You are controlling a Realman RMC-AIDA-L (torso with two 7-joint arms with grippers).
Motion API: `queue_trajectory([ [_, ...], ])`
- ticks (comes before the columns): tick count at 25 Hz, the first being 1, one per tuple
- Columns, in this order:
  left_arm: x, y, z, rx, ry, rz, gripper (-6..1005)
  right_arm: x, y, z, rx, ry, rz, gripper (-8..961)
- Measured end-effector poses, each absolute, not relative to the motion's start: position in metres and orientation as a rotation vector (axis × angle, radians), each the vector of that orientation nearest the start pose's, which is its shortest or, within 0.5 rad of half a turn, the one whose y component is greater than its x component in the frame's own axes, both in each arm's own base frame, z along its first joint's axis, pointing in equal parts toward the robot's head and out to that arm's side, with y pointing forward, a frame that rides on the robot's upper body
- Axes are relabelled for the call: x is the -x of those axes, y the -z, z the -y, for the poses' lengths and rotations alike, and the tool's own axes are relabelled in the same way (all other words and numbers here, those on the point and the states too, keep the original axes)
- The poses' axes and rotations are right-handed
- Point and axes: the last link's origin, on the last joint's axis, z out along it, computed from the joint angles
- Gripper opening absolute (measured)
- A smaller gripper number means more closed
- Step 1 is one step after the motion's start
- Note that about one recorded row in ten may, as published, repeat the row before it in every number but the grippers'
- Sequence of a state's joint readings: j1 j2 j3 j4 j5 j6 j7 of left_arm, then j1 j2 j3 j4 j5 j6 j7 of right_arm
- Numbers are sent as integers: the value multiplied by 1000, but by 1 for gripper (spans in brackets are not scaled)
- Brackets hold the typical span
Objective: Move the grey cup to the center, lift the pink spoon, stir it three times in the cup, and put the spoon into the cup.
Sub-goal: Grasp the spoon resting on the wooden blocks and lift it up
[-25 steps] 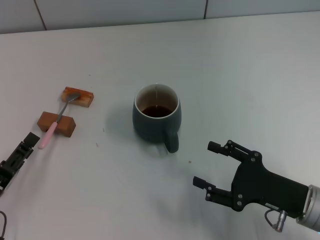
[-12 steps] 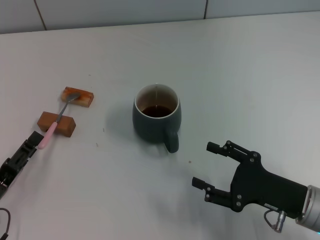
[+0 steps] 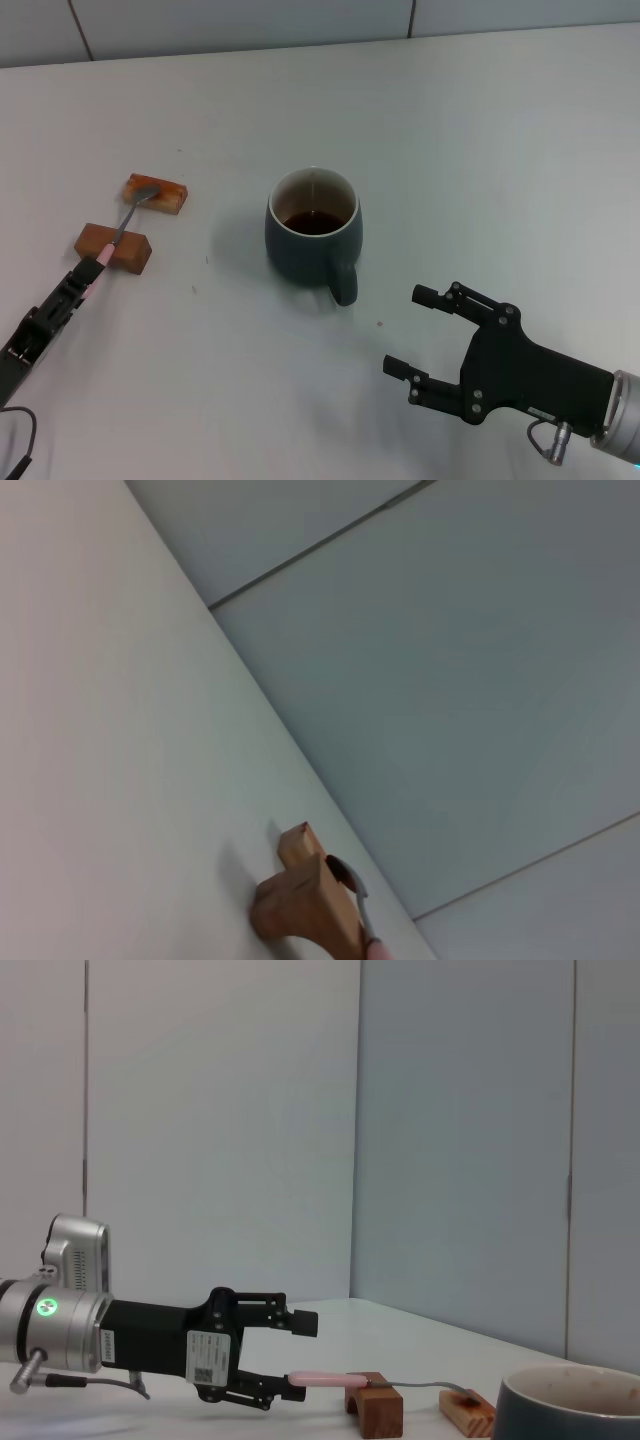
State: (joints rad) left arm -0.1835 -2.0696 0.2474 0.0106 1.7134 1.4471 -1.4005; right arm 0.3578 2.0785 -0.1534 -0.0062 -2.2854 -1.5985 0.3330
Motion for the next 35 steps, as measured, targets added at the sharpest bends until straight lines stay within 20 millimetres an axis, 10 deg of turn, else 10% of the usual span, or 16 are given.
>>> queue_trajectory([
  [35, 366, 45, -220, 1511, 1301, 1679, 748, -298, 80, -213, 2504, -928, -200, 786],
])
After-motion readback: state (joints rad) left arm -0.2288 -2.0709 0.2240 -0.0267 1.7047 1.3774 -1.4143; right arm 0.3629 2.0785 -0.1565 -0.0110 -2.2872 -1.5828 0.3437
